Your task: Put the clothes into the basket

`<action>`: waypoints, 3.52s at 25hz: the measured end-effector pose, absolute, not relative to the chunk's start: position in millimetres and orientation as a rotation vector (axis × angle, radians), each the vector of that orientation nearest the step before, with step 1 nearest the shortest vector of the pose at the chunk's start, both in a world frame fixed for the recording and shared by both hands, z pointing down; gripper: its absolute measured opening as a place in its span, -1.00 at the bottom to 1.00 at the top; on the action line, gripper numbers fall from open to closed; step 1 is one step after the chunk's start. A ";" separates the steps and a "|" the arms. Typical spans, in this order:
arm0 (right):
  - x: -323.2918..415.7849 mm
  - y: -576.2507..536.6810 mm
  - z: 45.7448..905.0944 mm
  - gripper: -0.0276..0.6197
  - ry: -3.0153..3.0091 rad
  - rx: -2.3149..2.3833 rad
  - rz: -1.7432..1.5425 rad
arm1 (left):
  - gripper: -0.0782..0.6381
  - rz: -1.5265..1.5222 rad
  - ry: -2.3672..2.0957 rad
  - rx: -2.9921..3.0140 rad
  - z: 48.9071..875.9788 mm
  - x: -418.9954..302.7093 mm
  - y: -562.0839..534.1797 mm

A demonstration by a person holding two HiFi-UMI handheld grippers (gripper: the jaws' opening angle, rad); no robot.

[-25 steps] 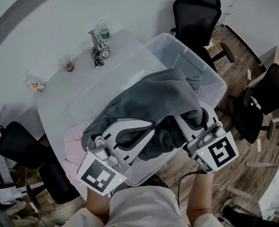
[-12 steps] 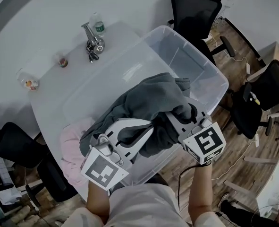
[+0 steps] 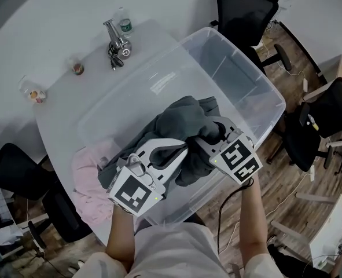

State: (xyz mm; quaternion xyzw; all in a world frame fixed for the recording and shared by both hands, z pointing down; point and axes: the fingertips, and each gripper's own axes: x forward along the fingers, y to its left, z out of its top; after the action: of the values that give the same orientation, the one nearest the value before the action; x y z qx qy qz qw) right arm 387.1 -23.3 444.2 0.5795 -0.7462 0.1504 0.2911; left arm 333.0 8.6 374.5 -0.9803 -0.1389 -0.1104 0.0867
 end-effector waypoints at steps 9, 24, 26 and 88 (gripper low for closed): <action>369.1 -38.2 496.2 -0.47 -1.990 1.184 0.470 | -0.77 -0.464 -0.405 -2.924 414.3 334.3 -0.5; 353.6 -20.3 567.6 -0.34 -1.937 0.844 0.477 | -0.77 -0.590 -0.402 -2.957 437.3 336.5 -4.4; 353.0 -18.2 570.6 -0.32 -1.931 0.821 0.473 | -0.77 -0.594 -0.409 -2.957 438.3 337.3 -2.9; 230.6 50.9 299.2 -0.90 -2.554 1.797 -0.058 | -0.78 0.063 -0.400 -3.105 308.4 193.8 25.6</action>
State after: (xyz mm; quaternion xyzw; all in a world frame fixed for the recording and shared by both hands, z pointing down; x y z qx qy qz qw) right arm 230.6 50.9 299.2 0.5753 -0.8177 -0.0187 0.0091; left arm 193.8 25.6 308.4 -0.9916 -0.1277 0.0202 0.0052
